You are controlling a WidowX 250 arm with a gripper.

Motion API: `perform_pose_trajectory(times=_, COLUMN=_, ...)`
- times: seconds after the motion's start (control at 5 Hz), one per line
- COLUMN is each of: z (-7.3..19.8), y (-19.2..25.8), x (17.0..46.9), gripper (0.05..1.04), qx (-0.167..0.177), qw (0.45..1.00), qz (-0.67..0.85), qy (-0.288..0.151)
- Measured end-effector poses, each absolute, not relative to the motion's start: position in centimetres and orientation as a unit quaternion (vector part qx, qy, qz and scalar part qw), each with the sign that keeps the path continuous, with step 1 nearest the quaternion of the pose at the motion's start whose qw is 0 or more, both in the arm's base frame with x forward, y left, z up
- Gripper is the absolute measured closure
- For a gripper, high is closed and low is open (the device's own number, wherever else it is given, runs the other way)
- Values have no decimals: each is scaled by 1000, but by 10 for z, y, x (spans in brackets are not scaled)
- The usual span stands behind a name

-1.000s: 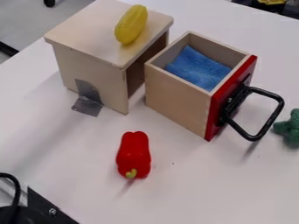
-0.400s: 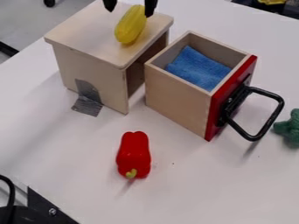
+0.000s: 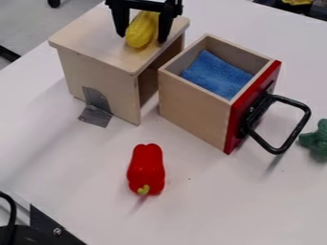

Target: Put the yellow corn on the drawer.

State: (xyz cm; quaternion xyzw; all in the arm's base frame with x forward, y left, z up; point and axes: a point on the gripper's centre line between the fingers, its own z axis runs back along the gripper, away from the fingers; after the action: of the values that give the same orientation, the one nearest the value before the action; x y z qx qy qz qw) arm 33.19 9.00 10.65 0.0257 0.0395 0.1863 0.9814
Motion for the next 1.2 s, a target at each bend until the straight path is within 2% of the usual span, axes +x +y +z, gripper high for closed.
perform_pose_trajectory(times=0.2, z=106, y=86, x=335, gripper=363, qx=26, qw=983, qz=180, qy=30)
perform_pose_trajectory(times=0.4, z=118, y=82, x=336, gripper=441, qx=30, qw=985, qz=172, qy=6)
perform_pose_trajectory(times=0.6, z=131, y=67, x=340, gripper=441, qx=27, qw=987, qz=154, qy=-20)
perform_pose_trajectory(times=1.0, z=136, y=-5, x=351, gripper=441, qx=11, qw=997, qz=69, qy=-43)
perform_pose_trajectory(times=1.2, z=113, y=-25, x=347, gripper=441, qx=17, qw=999, qz=44, qy=-15)
